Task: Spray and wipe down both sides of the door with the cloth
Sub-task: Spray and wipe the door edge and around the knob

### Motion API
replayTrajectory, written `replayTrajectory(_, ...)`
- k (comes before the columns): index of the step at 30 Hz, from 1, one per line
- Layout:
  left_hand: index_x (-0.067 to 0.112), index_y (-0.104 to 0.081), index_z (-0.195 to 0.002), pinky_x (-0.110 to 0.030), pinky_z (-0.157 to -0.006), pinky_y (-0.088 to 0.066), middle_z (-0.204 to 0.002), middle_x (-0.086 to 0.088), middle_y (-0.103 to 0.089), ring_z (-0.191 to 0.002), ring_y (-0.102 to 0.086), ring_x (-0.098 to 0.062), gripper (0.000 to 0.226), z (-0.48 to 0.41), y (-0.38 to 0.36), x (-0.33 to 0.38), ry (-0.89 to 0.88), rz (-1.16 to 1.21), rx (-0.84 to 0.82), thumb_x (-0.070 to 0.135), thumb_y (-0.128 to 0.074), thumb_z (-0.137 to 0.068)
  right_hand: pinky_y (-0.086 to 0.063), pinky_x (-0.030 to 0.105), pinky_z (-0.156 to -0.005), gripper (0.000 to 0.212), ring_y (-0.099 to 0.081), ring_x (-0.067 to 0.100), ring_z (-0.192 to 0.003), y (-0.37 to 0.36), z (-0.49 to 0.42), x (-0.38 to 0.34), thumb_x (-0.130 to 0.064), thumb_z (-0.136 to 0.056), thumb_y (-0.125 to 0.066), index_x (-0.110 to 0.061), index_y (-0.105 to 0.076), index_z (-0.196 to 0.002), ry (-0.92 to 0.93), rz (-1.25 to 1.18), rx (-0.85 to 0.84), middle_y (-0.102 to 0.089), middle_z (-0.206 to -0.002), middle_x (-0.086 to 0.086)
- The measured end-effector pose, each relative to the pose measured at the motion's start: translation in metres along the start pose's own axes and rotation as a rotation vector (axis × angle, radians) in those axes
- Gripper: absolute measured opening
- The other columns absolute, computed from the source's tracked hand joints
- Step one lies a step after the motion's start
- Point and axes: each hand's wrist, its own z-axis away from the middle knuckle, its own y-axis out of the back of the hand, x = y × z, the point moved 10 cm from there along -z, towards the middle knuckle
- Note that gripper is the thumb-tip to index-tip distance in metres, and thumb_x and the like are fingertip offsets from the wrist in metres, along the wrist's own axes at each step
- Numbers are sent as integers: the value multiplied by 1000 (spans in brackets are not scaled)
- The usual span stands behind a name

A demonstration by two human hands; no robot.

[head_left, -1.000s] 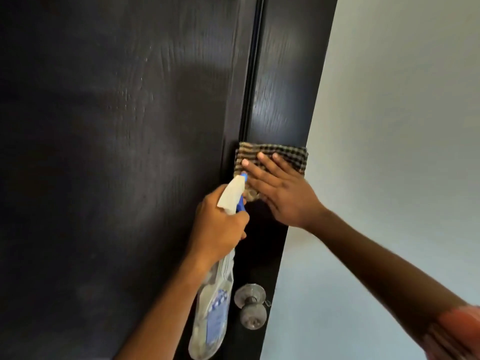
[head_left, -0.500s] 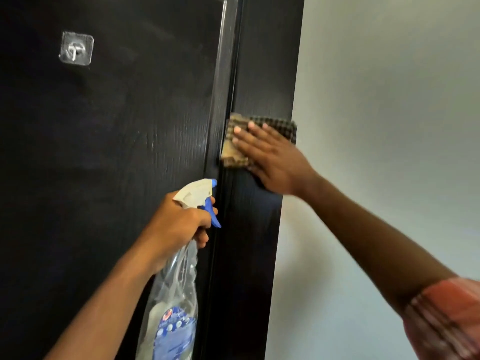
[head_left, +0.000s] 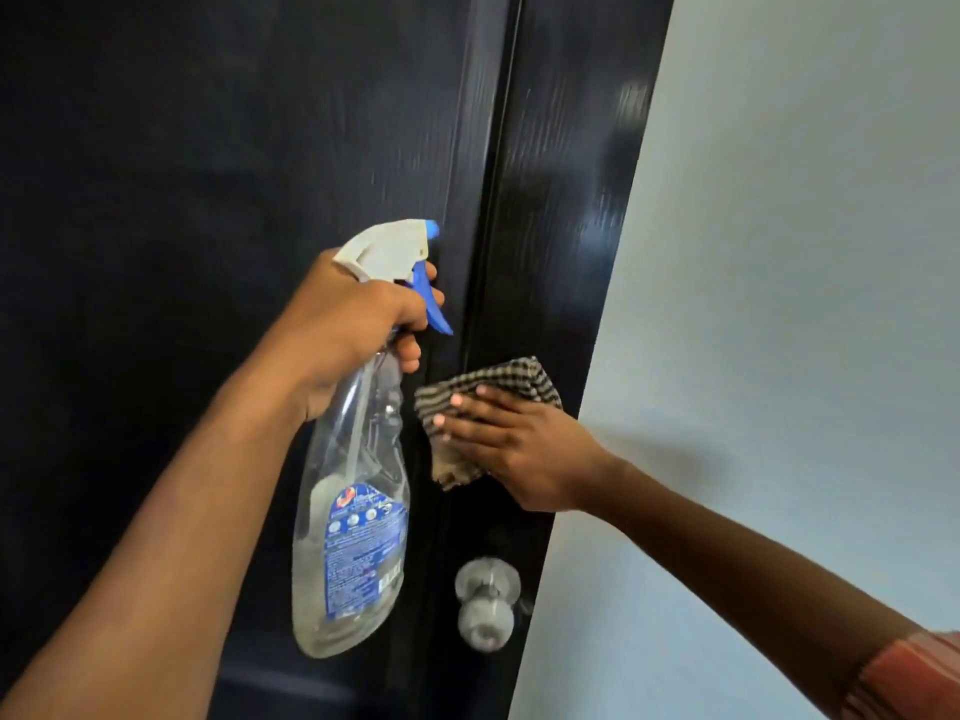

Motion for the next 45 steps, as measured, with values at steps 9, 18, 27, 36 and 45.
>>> replayTrajectory(9,10,-67,-99,-28,-48,-48,-99,-12,-72,-47,-49,-23,38,74,12,-71,157,-44,-29,-15,-52,-75,-10,47,-120,65,-23,37,-145,55,2,71,-30,-93,-55,-1,-34,-148,-546,-31,381,-30,-155,17)
replayTrajectory(18,12,-68,-101,-25,-47,-47,-100,-5,-72,-48,-51,-19,41,122,63,-135,284,-57,20,-16,-54,-75,-6,41,-121,59,-22,37,-145,17,-8,6,-4,-89,-49,1,-36,-146,-809,-190,491,-29,-155,20)
replayTrajectory(27,14,-66,-104,-25,-49,-47,-104,-3,-71,-49,-53,-17,44,139,113,-194,390,-26,-88,-16,-53,-75,-3,39,-122,62,-16,30,-147,-48,-32,-80,-8,-86,-45,-2,-36,-147,-761,-382,346,-25,-156,17)
replayTrajectory(36,16,-65,-100,-31,-52,-50,-99,-7,-67,-54,-55,-19,37,125,211,-240,364,-71,-207,4,-54,-67,2,41,-120,76,-11,51,-141,-72,-71,-112,0,-76,-51,6,-26,-147,-1289,-363,493,-21,-153,33)
replayTrajectory(45,17,-64,-113,-20,-56,-52,-95,4,-70,-58,-62,-14,46,95,282,-279,350,-63,-210,-8,-60,-74,0,39,-120,72,-13,31,-145,-121,-222,-219,-5,-77,-48,-8,-29,-146,-830,-394,123,-34,-152,15)
